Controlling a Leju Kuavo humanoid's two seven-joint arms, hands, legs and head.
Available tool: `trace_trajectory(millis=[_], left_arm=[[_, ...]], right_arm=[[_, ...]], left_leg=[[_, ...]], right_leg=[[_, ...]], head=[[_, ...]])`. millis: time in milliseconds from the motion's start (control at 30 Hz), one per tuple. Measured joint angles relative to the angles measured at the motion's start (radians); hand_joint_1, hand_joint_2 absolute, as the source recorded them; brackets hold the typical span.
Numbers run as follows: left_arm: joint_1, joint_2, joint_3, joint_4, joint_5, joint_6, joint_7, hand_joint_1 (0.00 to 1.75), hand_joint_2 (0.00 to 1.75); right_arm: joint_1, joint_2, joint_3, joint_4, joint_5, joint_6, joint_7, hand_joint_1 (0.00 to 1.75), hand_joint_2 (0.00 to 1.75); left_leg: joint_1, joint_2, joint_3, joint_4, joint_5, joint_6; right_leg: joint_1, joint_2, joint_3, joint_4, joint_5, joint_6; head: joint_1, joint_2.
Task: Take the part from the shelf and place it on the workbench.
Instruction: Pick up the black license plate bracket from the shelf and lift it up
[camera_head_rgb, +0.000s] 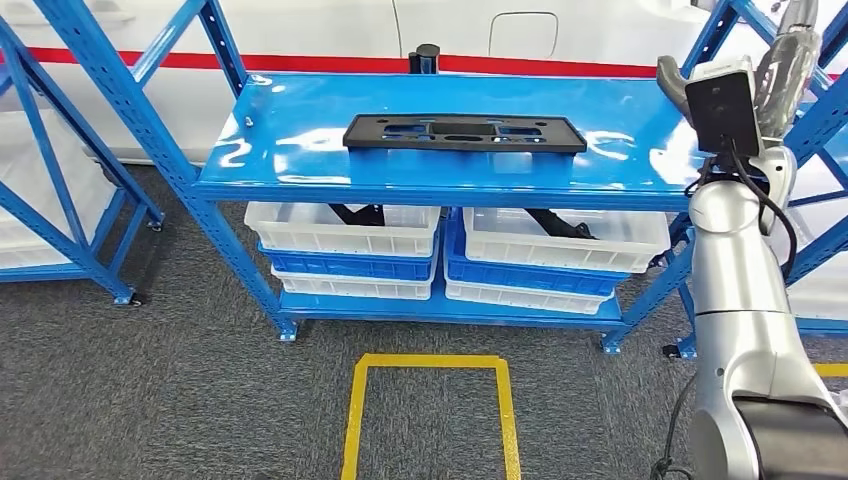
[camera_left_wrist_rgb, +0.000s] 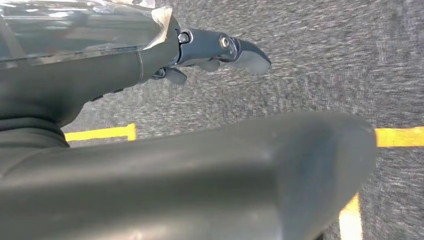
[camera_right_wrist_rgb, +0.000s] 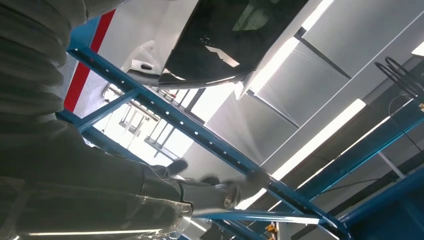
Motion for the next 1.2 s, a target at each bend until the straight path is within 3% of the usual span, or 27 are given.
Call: trace_trajectory(millis=[67, 133, 200, 233, 267, 300, 367, 400, 433, 467, 533, 567, 633, 700, 767, 800, 900, 933, 1067, 1133, 1200], left_arm=[[-0.002, -0.001, -0.001, 0.000, 0.000, 0.000, 0.000, 0.00, 0.00], [-0.005, -0.002, -0.001, 0.000, 0.000, 0.000, 0.000, 0.00, 0.00], [-0.006, -0.003, -0.001, 0.000, 0.000, 0.000, 0.000, 0.00, 0.00], [-0.005, -0.003, -0.001, 0.000, 0.000, 0.000, 0.000, 0.00, 0.00], [-0.004, -0.004, -0.001, 0.000, 0.000, 0.000, 0.000, 0.00, 0.00], [-0.004, -0.005, -0.002, 0.000, 0.000, 0.000, 0.000, 0.00, 0.00], [-0.004, -0.005, -0.002, 0.000, 0.000, -0.001, 0.000, 0.00, 0.00], [-0.004, -0.005, -0.002, 0.000, 0.000, -0.001, 0.000, 0.00, 0.00], [-0.004, -0.005, -0.002, 0.000, 0.000, -0.001, 0.000, 0.00, 0.00], [-0.004, -0.005, -0.002, 0.000, 0.000, -0.001, 0.000, 0.00, 0.00], [-0.005, -0.005, -0.002, 0.000, -0.001, -0.001, 0.000, 0.00, 0.00], [-0.006, -0.005, -0.003, 0.000, -0.001, -0.001, 0.000, 0.00, 0.00], [-0.008, -0.005, -0.004, 0.000, -0.001, -0.002, 0.000, 0.00, 0.00], [-0.007, -0.006, -0.006, 0.000, -0.002, -0.003, 0.000, 0.00, 0.00], [-0.005, -0.005, -0.007, 0.000, -0.002, -0.003, 0.001, 0.00, 0.00], [-0.004, -0.005, -0.007, 0.000, -0.001, -0.003, 0.001, 0.00, 0.00], [-0.003, -0.004, -0.007, 0.000, 0.000, -0.003, 0.001, 0.00, 0.00], [-0.002, -0.003, -0.008, 0.000, 0.000, -0.004, 0.001, 0.00, 0.00], [-0.001, -0.002, -0.008, 0.001, 0.000, -0.005, -0.001, 0.00, 0.00], [-0.002, -0.002, -0.009, 0.000, 0.001, -0.009, -0.007, 0.00, 0.00], [-0.003, -0.002, -0.009, 0.000, 0.000, -0.013, -0.013, 0.00, 0.00]], right_arm=[[-0.001, -0.004, -0.005, -0.009, 0.001, 0.000, 0.000, 0.00, 1.75], [0.000, -0.008, -0.009, -0.012, 0.001, -0.001, 0.000, 0.00, 1.75], [0.006, -0.011, -0.012, -0.013, 0.000, -0.001, 0.000, 0.00, 1.75], [0.009, -0.012, -0.013, -0.013, -0.001, 0.000, 0.000, 0.00, 1.75], [0.012, -0.014, -0.014, -0.013, -0.001, 0.000, 0.000, 0.00, 1.75], [0.013, -0.014, -0.015, -0.013, -0.001, 0.000, 0.000, 0.00, 1.75], [0.014, -0.016, -0.017, -0.013, -0.001, -0.001, 0.000, 0.00, 1.75], [0.015, -0.016, -0.018, -0.013, -0.001, -0.001, 0.000, 0.00, 1.75], [0.015, -0.017, -0.018, -0.014, -0.001, 0.000, 0.001, 0.00, 1.75], [0.014, -0.018, -0.019, -0.016, -0.001, 0.000, 0.001, 0.00, 1.75], [0.011, -0.019, -0.019, -0.020, 0.000, -0.001, 0.001, 0.00, 1.75], [0.009, -0.019, -0.019, -0.023, 0.000, -0.001, 0.001, 0.00, 1.75], [0.007, -0.019, -0.019, -0.026, 0.001, -0.001, 0.001, 0.00, 1.75], [0.009, -0.018, -0.019, -0.029, 0.002, 0.000, 0.001, 0.00, 1.75], [0.013, -0.017, -0.019, -0.030, 0.003, 0.000, 0.001, 0.00, 1.75], [0.014, -0.017, -0.019, -0.030, 0.003, 0.001, 0.002, 0.00, 1.75], [0.013, -0.014, -0.019, -0.036, 0.005, 0.005, 0.003, 0.00, 1.75], [0.010, -0.013, -0.019, -0.038, 0.006, 0.007, 0.005, 0.00, 1.75], [-0.003, -0.016, -0.021, -0.047, 0.018, 0.013, 0.017, 0.00, 1.75], [-0.004, -0.020, -0.022, -0.051, 0.021, 0.019, 0.025, 0.00, 1.75], [0.005, -0.023, -0.026, -0.056, 0.023, 0.023, 0.030, 0.00, 1.75]], left_leg=[[0.000, -0.001, 0.029, -0.016, -0.004, 0.012], [0.001, -0.003, 0.054, -0.024, -0.015, 0.022], [-0.001, -0.006, 0.076, -0.025, -0.037, 0.028], [-0.002, -0.008, 0.090, -0.025, -0.048, 0.029], [-0.003, -0.010, 0.106, -0.025, -0.061, 0.029], [-0.003, -0.012, 0.123, -0.025, -0.074, 0.028], [-0.005, -0.014, 0.154, -0.024, -0.100, 0.023], [-0.006, -0.015, 0.165, -0.025, -0.114, 0.019], [-0.007, -0.016, 0.173, -0.027, -0.127, 0.014], [-0.008, -0.015, 0.183, -0.026, -0.135, 0.009], [-0.009, -0.013, 0.188, -0.009, -0.140, 0.001], [-0.008, -0.010, 0.177, 0.023, -0.138, -0.003], [-0.003, -0.006, 0.104, 0.135, -0.155, -0.016], [0.006, -0.002, 0.002, 0.259, -0.205, -0.028], [0.012, 0.001, -0.060, 0.287, -0.234, -0.035], [0.014, 0.003, -0.065, 0.252, -0.217, -0.036], [0.014, 0.010, -0.022, 0.060, -0.068, -0.027], [0.011, 0.011, -0.009, 0.021, -0.036, -0.021], [0.004, 0.010, 0.034, -0.008, -0.011, 0.009], [0.003, 0.008, 0.054, -0.012, -0.009, 0.020], [-0.001, 0.003, 0.062, -0.012, -0.020, 0.030]], right_leg=[[0.002, -0.003, -0.020, 0.053, 0.010, 0.009], [0.003, -0.005, -0.103, 0.180, -0.002, 0.003], [0.005, -0.005, -0.198, 0.290, -0.052, -0.007], [0.006, -0.005, -0.229, 0.305, -0.077, -0.009], [0.006, -0.005, -0.244, 0.286, -0.084, -0.005], [0.006, -0.006, -0.244, 0.238, -0.067, 0.003], [0.006, -0.009, -0.217, 0.098, 0.033, 0.027], [0.008, -0.013, -0.202, 0.045, 0.080, 0.027], [0.010, -0.015, -0.188, 0.013, 0.113, 0.021], [0.012, -0.017, -0.179, 0.001, 0.129, 0.008], [0.008, -0.014, -0.158, -0.003, 0.134, -0.020], [0.003, -0.014, -0.149, -0.005, 0.133, -0.032], [0.000, -0.014, -0.131, -0.005, 0.122, -0.046], [-0.002, -0.013, -0.117, -0.005, 0.105, -0.049], [-0.004, -0.013, -0.096, -0.005, 0.085, -0.045], [-0.005, -0.013, -0.083, -0.005, 0.074, -0.043], [-0.006, -0.012, -0.044, -0.007, 0.039, -0.030], [-0.005, -0.012, -0.034, -0.011, 0.027, -0.023], [-0.002, -0.010, -0.014, 0.016, 0.025, 0.009], [-0.002, -0.012, -0.067, 0.105, 0.015, 0.009], [0.001, -0.012, -0.158, 0.226, -0.025, -0.004]], head=[[0.002, 0.000], [0.003, 0.000], [0.003, 0.000], [0.003, 0.000], [0.003, 0.000], [0.004, 0.000], [0.004, 0.000], [0.005, 0.000], [0.006, 0.000], [0.007, 0.000], [0.007, 0.000], [0.007, 0.000], [0.006, 0.000], [0.004, 0.000], [0.004, 0.000], [0.003, 0.000], [0.004, 0.000], [0.004, 0.000], [0.003, 0.000], [0.005, 0.000], [0.006, 0.000]])
